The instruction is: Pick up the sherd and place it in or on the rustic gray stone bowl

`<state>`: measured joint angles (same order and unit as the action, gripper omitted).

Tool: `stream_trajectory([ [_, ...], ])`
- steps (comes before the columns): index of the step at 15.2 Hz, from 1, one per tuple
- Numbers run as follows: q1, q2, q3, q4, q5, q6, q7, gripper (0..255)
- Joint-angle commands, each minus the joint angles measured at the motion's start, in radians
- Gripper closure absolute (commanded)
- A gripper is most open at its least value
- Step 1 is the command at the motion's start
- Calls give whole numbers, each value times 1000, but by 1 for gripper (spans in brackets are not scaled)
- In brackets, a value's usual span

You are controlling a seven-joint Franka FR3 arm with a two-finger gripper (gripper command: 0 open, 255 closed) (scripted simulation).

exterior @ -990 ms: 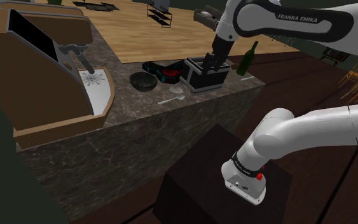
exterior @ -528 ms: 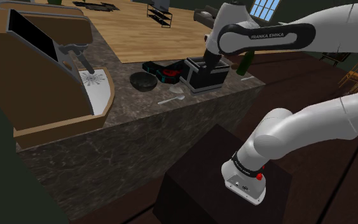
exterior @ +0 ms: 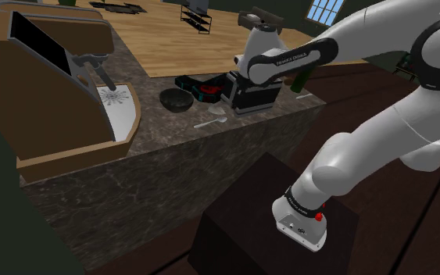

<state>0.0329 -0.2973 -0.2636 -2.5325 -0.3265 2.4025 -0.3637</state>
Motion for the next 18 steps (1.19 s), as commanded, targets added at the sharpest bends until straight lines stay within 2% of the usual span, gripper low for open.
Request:
stream_trajectory([
  [1,1,75,-20,21,-19,76,-55,0],
  [6,3,286,-49,103,-38,250,-180,0],
  [11,-14,496,-46,220,-31,392,-306,0],
  [13,-28,578,-35,276,-30,438,-354,0],
  [18,-46,654,-25,312,-21,483,-367,0],
])
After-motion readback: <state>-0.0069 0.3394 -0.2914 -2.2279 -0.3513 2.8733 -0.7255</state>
